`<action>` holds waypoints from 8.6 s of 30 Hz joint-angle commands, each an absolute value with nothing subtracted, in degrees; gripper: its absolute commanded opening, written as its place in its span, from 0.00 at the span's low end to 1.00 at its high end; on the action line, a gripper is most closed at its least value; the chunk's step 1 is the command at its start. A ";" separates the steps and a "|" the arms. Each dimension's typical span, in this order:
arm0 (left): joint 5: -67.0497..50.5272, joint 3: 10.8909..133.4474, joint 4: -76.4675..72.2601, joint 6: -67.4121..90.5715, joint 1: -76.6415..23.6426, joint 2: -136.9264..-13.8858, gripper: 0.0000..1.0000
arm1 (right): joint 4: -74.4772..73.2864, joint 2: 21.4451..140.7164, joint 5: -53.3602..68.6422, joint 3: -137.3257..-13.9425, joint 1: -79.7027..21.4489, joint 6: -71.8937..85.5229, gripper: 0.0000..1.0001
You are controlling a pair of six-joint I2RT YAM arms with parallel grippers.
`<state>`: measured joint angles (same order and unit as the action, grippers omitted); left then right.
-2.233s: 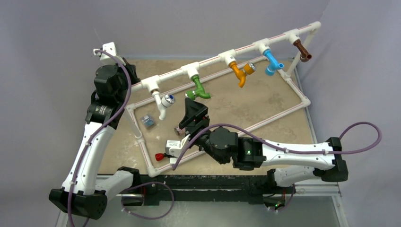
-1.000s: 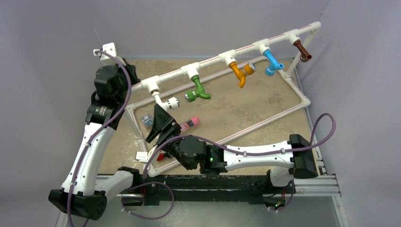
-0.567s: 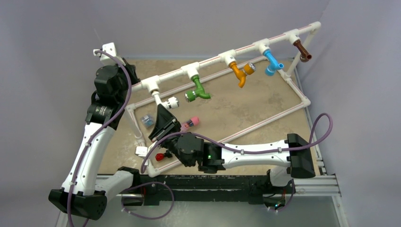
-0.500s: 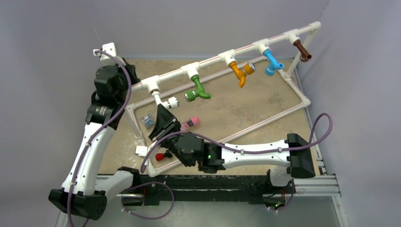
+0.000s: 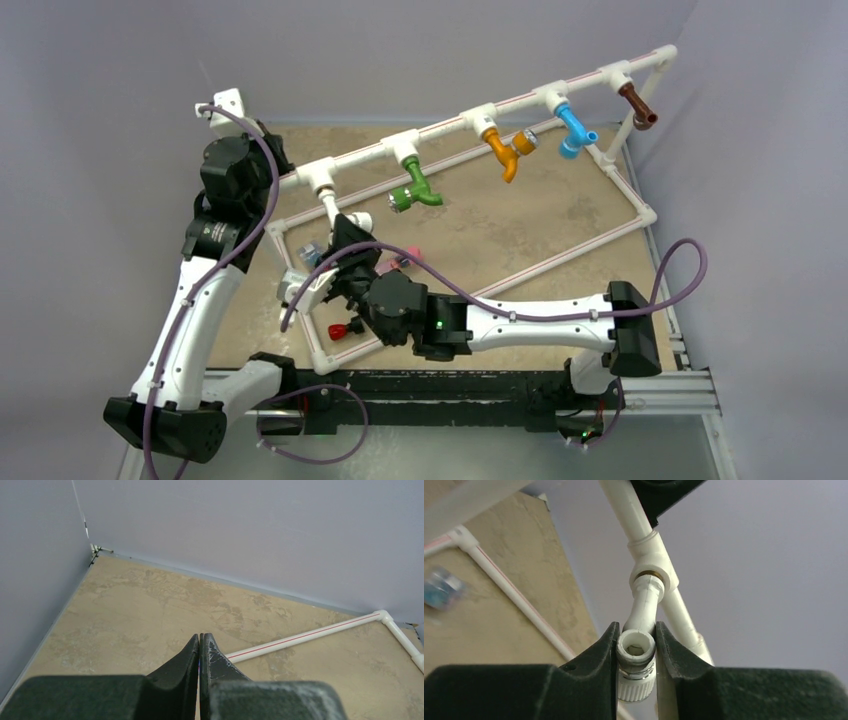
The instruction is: Install the water faucets
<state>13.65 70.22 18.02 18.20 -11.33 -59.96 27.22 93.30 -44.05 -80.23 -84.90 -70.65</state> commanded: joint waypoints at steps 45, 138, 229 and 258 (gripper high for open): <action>5.53 66.09 33.05 14.77 -14.33 -60.90 0.00 | 54.05 73.56 -30.19 -57.68 -60.86 61.06 0.74; 5.89 66.45 33.31 14.33 -15.20 -61.52 0.00 | 36.84 93.85 -48.26 -76.44 -86.46 -95.80 0.21; 6.48 66.71 33.22 13.97 -16.17 -62.31 0.00 | 43.71 93.07 -43.75 -82.72 -82.20 -58.91 0.00; 5.98 66.64 33.31 14.06 -16.26 -62.03 0.00 | 48.90 77.40 -40.21 -65.33 -67.99 56.27 0.53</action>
